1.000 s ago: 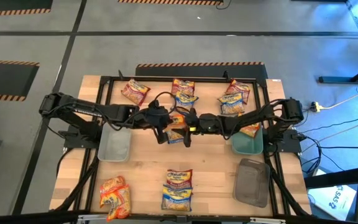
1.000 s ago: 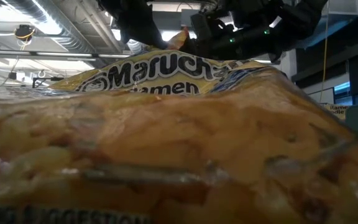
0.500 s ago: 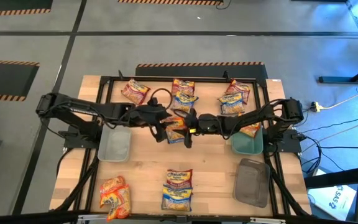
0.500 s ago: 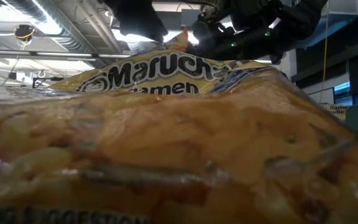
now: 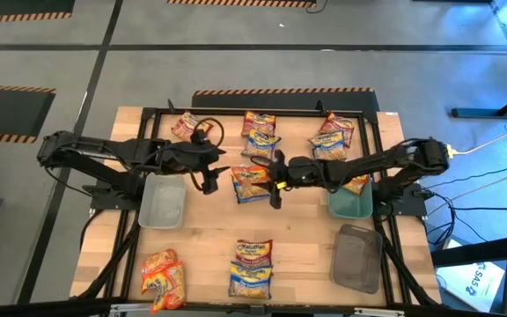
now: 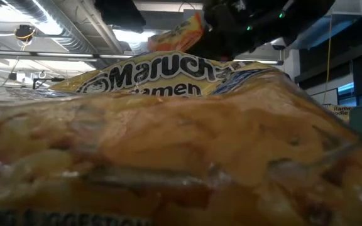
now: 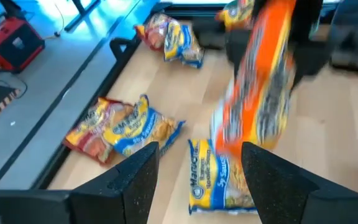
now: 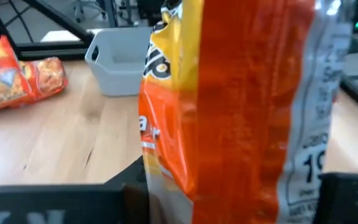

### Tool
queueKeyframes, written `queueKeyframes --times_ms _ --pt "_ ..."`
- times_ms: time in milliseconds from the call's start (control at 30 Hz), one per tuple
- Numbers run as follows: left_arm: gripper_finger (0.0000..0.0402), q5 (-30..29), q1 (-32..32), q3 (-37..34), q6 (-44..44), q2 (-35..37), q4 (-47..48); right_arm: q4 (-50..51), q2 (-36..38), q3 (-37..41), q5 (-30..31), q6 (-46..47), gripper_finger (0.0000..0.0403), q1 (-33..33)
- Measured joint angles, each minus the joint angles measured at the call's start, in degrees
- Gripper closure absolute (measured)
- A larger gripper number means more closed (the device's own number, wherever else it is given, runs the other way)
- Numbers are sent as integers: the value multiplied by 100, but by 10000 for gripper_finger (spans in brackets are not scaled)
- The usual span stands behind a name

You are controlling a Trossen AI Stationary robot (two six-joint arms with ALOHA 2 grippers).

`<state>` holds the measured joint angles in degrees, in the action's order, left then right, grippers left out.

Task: Sort Maruchan noodles
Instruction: Put the orange noodle pack into the green bin

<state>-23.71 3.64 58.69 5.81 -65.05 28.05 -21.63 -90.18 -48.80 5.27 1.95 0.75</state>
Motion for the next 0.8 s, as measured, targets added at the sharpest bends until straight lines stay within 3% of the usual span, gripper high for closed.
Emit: queueKeyframes --times_ms 200,367,500,667,800 --pt "180 -33 12 -1010 192 247 -626 909 689 1 457 -238 276 -2" --pt "181 13 13 -1830 70 270 -2378 931 911 2 394 -284 277 -2" --pt "177 115 -48 -2027 -360 145 -3293 898 997 5 320 -346 277 -2" --pt "149 1143 -256 -2029 -385 7 -4117 675 991 5 260 -343 277 0" --pt "130 1540 -385 -2029 -340 -218 -4423 236 908 5 3 -326 277 44"
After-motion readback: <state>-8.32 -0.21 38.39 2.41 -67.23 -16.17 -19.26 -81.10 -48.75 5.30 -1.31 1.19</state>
